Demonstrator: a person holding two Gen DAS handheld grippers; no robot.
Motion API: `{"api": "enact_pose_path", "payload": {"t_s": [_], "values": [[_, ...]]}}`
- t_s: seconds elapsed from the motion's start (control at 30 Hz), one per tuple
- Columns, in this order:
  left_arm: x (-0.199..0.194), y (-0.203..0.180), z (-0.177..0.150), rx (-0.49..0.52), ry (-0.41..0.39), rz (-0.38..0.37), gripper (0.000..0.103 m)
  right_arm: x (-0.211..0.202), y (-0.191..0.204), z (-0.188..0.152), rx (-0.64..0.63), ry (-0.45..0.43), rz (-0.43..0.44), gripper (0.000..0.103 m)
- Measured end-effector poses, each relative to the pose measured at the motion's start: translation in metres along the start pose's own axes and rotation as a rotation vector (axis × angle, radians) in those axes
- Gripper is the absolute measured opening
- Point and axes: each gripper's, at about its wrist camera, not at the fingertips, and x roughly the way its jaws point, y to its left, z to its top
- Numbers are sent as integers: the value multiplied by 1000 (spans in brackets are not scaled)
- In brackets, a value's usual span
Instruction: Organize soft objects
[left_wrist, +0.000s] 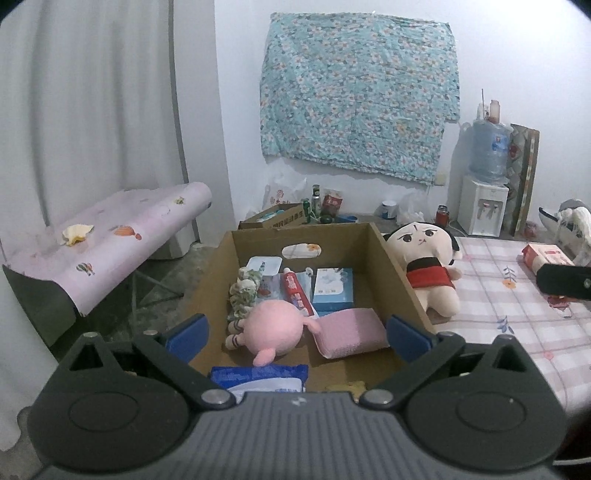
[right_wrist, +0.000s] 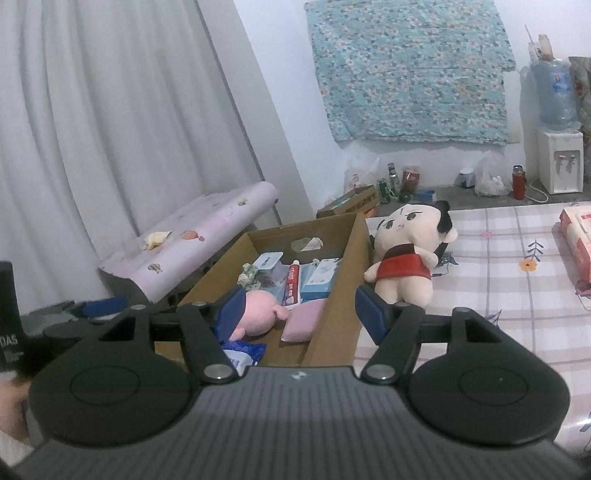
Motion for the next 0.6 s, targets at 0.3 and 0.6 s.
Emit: {"api": "enact_pose_path", "payload": {"t_s": [0.3,0.6], "values": [[-5,11,-15,-124,-37,26,103,2,-3,6,58,-75,-23,67],[21,25,-19,-89,62,119,103,16,-1,0,27,-95,-20,67]]}}
